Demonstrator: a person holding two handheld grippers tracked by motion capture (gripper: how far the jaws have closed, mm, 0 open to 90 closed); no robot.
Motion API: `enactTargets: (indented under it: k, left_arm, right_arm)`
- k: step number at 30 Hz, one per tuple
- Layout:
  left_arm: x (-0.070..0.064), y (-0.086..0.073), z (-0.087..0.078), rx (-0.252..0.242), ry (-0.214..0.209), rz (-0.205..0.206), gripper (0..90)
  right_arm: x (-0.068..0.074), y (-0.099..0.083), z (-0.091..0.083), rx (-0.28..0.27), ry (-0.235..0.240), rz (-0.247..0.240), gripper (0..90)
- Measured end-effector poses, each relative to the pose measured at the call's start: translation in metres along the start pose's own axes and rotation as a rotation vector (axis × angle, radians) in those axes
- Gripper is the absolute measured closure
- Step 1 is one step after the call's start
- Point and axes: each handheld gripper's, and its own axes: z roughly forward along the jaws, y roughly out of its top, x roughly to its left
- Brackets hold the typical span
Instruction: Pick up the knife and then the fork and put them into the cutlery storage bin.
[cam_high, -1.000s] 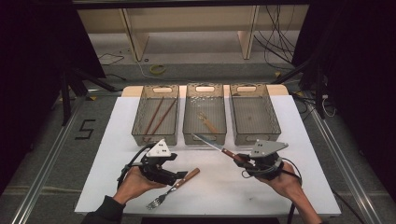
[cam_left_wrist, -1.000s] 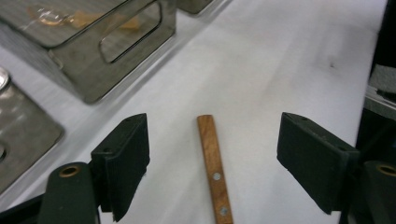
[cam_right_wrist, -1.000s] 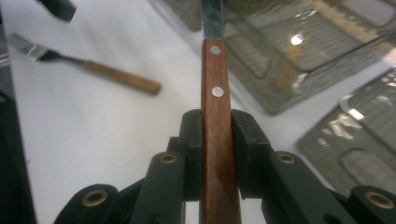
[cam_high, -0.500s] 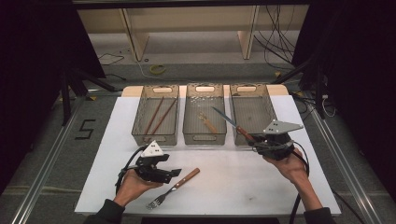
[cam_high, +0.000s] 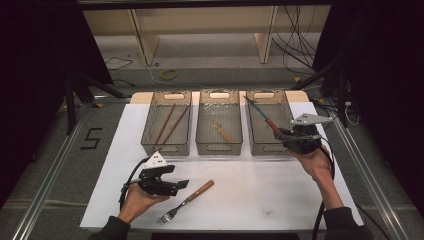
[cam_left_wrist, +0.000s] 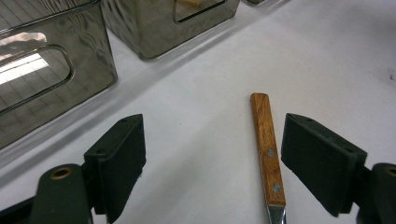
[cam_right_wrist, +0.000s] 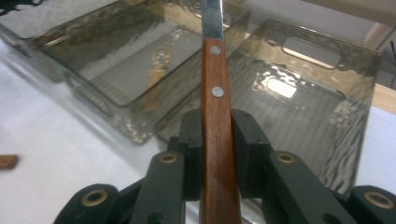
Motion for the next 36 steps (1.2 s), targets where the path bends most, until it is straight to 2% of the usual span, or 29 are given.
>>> enactTargets:
  k: [15, 23, 34, 36]
  left_arm:
    - [-0.005, -0.004, -0.001, 0.016, 0.002, 0.004, 20.0]
    - [-0.008, -0.005, -0.001, 0.024, -0.001, 0.012, 19.7]
    - [-0.008, -0.005, -0.001, 0.032, -0.007, 0.013, 19.7]
    - [-0.008, -0.005, -0.001, 0.032, -0.008, 0.012, 19.7]
  right_arm:
    - [-0.024, 0.013, 0.030, 0.067, -0.103, 0.065, 75.8]
    - [-0.030, 0.012, 0.045, 0.134, -0.149, 0.076, 75.7]
    - [-0.027, 0.013, 0.059, 0.166, -0.146, 0.087, 75.5]
    - [-0.026, 0.013, 0.063, 0.169, -0.159, 0.084, 75.3]
